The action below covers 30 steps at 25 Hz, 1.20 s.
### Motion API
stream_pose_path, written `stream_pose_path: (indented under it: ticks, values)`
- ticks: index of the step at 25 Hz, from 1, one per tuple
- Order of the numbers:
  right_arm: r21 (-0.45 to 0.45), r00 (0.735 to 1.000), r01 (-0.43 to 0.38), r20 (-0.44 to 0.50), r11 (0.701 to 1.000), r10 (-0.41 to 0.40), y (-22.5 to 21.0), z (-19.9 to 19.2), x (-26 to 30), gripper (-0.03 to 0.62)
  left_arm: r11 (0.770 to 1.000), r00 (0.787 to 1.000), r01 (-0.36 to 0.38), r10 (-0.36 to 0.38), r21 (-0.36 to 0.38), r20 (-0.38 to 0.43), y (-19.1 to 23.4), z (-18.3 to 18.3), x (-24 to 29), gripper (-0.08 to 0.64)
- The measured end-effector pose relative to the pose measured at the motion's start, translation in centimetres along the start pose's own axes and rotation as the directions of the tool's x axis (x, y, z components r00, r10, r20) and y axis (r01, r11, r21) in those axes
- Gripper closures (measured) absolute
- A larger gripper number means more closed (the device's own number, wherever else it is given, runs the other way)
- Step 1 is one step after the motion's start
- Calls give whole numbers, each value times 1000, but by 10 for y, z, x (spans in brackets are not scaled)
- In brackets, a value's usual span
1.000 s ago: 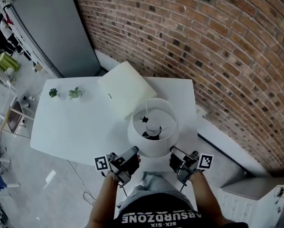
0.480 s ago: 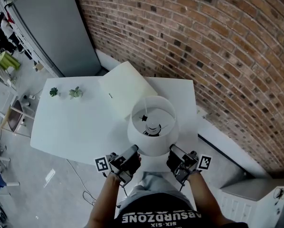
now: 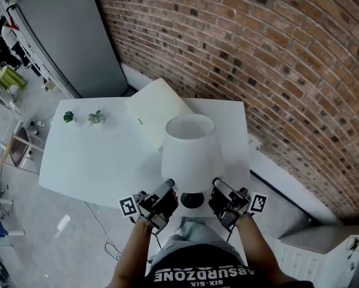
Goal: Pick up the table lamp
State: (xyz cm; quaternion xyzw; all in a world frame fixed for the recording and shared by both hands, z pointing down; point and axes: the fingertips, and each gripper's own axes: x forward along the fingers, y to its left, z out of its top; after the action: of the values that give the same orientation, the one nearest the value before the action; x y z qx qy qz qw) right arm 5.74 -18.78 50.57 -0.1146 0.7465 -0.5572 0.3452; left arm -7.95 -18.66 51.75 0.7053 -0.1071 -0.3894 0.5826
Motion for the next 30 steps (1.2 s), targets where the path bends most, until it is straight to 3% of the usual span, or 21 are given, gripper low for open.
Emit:
stream_pose_path:
  ticks: [8,30]
  values:
    - [17,1000,0,12,1000,0,2,-4,-3,538,1000,1000,1,0,-10,13,-3,-4,-4,491]
    - [-50,997,-75,12,996,76,41,5,7,540,995,997,72,-71,67,-28,-42,-6,19,494]
